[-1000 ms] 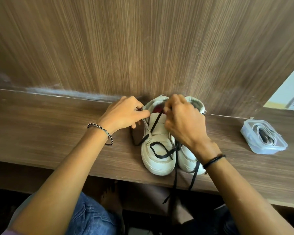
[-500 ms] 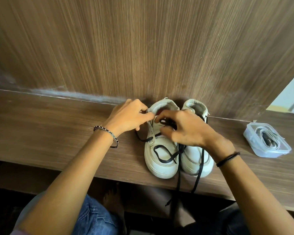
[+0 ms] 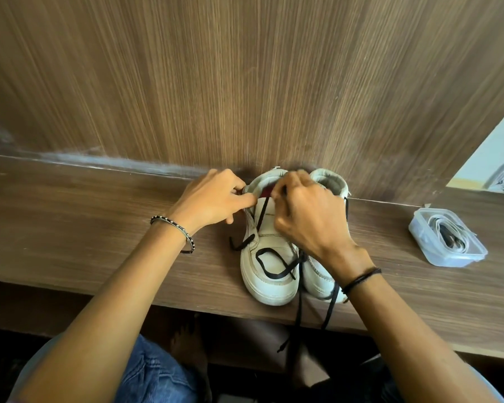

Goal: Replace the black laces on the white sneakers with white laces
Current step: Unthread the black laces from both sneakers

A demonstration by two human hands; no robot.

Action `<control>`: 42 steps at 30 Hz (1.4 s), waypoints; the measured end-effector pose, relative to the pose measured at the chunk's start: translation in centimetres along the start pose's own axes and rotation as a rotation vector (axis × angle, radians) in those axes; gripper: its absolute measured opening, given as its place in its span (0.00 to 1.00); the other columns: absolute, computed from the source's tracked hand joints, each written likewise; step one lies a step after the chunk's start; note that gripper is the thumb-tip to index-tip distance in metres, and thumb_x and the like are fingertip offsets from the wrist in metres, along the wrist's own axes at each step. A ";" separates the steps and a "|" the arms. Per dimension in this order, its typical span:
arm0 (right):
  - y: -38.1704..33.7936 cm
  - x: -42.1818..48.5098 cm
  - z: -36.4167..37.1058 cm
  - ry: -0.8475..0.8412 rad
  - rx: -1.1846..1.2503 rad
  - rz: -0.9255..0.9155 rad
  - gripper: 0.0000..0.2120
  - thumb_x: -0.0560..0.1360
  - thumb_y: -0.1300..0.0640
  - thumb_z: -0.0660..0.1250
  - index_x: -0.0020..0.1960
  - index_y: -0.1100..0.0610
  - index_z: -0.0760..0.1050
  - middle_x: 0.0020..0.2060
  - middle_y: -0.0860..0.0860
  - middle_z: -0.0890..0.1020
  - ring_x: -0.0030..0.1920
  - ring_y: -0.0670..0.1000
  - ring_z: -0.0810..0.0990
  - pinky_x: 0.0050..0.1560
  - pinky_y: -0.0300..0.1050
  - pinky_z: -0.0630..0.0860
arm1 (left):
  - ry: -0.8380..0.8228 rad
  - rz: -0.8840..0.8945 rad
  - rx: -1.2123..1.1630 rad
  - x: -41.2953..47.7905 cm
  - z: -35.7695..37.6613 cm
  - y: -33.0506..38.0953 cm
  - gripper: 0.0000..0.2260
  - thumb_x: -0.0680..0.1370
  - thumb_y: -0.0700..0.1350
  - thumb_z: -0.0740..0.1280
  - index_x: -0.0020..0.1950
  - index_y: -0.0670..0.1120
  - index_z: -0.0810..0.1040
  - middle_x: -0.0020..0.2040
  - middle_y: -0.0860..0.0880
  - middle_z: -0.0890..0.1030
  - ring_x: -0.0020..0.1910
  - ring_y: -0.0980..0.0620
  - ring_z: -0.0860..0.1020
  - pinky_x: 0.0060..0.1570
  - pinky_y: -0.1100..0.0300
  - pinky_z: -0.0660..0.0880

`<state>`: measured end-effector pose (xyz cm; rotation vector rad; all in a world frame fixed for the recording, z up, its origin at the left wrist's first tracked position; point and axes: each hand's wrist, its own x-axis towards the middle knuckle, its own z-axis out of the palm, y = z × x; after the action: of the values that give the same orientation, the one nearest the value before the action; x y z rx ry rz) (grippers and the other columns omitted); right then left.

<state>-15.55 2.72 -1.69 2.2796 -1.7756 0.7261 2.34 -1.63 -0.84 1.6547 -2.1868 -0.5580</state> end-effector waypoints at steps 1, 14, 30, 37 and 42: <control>0.1 0.3 0.0 0.074 0.047 0.063 0.10 0.83 0.52 0.59 0.56 0.58 0.74 0.54 0.52 0.77 0.44 0.59 0.80 0.34 0.49 0.69 | -0.001 0.000 0.008 0.0 0.0 0.0 0.13 0.79 0.56 0.66 0.43 0.50 0.84 0.28 0.49 0.83 0.25 0.61 0.77 0.33 0.60 0.70; -0.5 0.9 -2.1 0.368 1.429 0.529 0.05 0.85 0.64 0.57 0.53 0.56 0.67 0.45 0.50 0.87 0.36 0.45 0.76 0.33 0.36 0.71 | 0.008 0.005 -0.009 -0.2 0.1 0.0 0.12 0.79 0.57 0.66 0.44 0.52 0.84 0.27 0.51 0.82 0.23 0.63 0.76 0.32 0.62 0.67; 2.0 0.6 -1.4 -0.397 0.532 -0.109 0.12 0.76 0.54 0.76 0.57 0.51 0.79 0.46 0.43 0.83 0.48 0.40 0.81 0.50 0.31 0.76 | -0.004 -0.016 0.015 -0.5 -0.2 0.4 0.14 0.78 0.55 0.66 0.39 0.47 0.81 0.25 0.52 0.81 0.25 0.59 0.78 0.29 0.61 0.64; 1.6 0.3 -0.8 -0.430 0.190 -0.308 0.04 0.77 0.55 0.74 0.50 0.54 0.82 0.48 0.45 0.78 0.50 0.46 0.76 0.48 0.50 0.78 | 0.001 0.008 0.003 -0.5 -0.2 0.5 0.14 0.80 0.55 0.65 0.37 0.51 0.80 0.24 0.54 0.79 0.24 0.60 0.76 0.29 0.62 0.65; 0.9 0.3 -0.5 0.013 0.124 -0.005 0.05 0.82 0.55 0.64 0.53 0.57 0.73 0.48 0.52 0.82 0.42 0.58 0.80 0.37 0.50 0.72 | -0.012 -0.011 0.007 -0.6 -0.3 0.5 0.14 0.79 0.58 0.65 0.44 0.50 0.84 0.27 0.52 0.82 0.30 0.57 0.82 0.34 0.59 0.74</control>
<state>-16.50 2.44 -1.24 2.3496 -1.7644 0.8711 2.26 -0.95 -0.38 1.6728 -2.1915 -0.5646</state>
